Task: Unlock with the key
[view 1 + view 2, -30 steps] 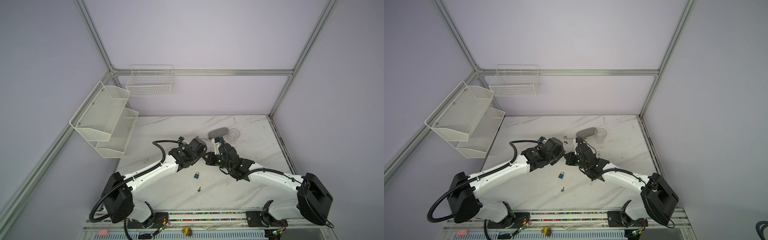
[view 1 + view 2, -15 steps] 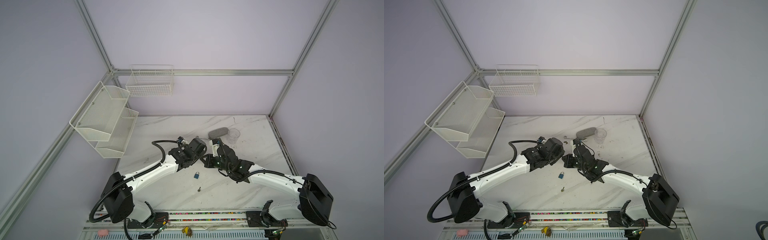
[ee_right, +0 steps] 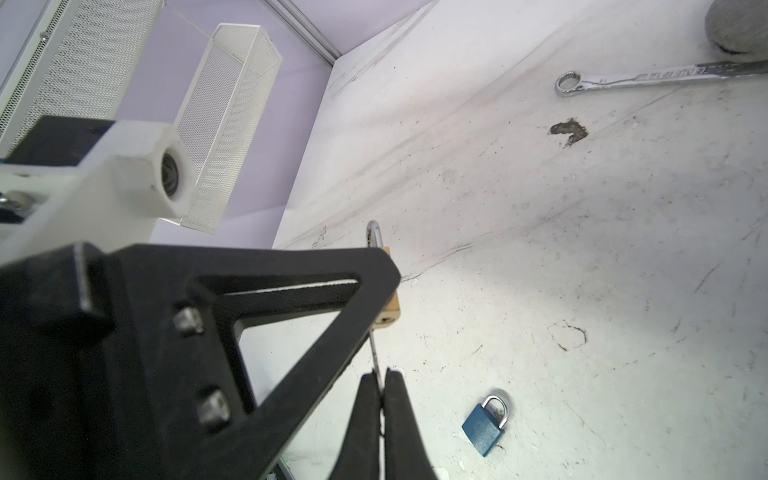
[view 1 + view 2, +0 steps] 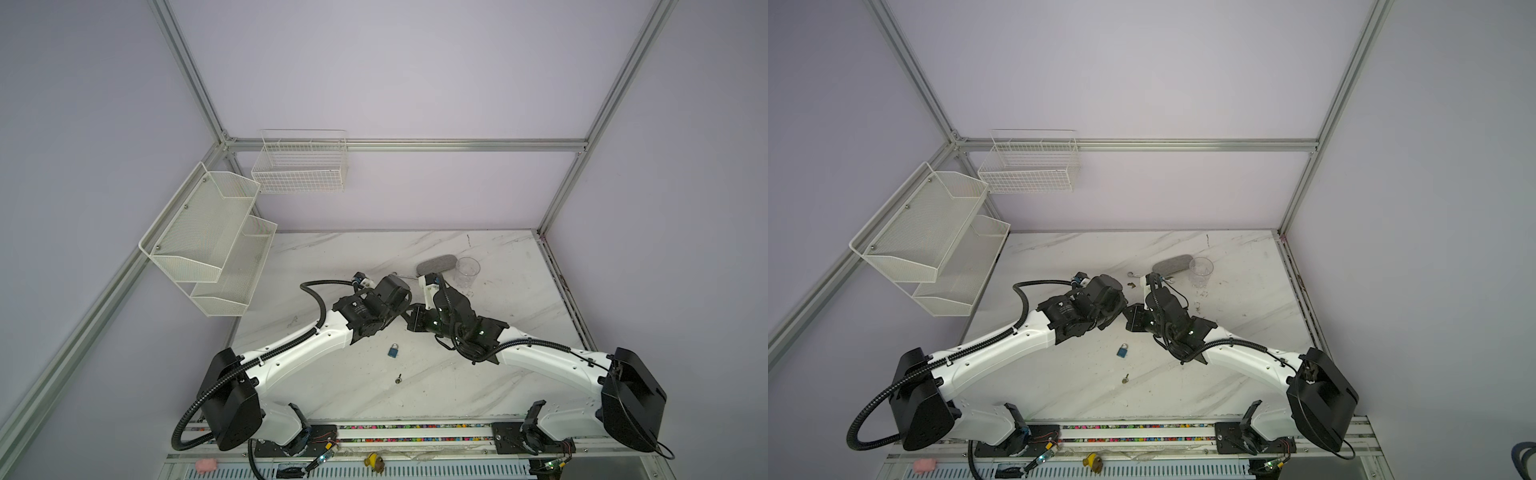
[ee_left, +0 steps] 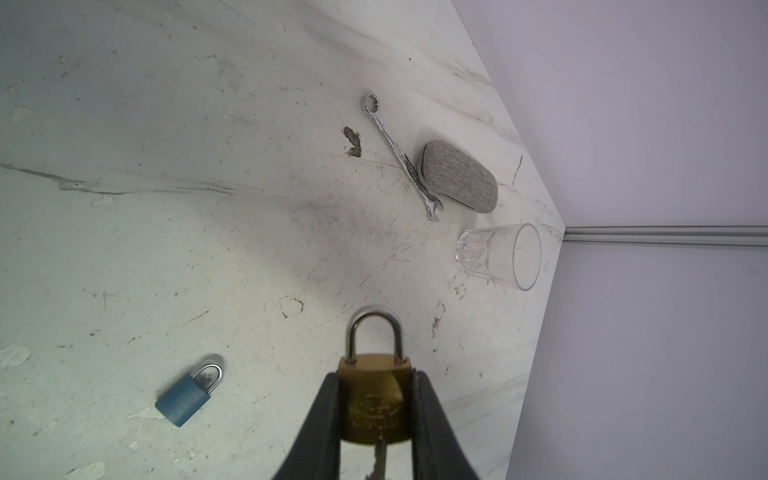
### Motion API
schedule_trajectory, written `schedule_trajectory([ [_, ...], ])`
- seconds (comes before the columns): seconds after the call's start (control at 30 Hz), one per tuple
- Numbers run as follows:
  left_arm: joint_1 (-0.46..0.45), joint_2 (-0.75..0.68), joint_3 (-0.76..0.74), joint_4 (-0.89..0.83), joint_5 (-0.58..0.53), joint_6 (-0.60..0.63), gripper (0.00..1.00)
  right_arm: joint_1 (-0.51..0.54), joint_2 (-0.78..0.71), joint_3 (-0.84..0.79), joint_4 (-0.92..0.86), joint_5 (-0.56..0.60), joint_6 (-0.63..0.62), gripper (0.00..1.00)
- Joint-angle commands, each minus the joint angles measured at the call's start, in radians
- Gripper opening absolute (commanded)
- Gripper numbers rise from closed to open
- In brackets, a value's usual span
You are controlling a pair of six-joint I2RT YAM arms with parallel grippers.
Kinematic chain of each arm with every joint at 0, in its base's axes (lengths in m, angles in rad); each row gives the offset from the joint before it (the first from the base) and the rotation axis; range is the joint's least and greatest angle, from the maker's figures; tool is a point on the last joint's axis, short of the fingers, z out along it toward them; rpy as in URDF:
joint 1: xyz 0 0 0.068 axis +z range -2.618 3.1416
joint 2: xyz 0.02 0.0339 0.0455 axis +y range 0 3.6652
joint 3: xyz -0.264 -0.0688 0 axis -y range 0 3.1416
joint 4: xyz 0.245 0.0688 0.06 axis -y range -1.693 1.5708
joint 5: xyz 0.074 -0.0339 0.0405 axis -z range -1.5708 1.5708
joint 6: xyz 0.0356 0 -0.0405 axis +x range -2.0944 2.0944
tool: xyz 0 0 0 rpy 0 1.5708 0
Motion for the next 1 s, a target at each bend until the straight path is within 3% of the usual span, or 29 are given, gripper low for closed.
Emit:
schedule_trajectory([
  [0.0, -0.001, -0.033, -0.008, 0.012, -0.022, -0.008, 0.00, 0.004, 0.026, 0.015, -0.008, 0.010, -0.006, 0.00],
  [0.97, -0.001, -0.038, -0.015, 0.013, -0.039, -0.013, 0.00, 0.020, -0.045, 0.000, -0.063, 0.057, -0.023, 0.00],
])
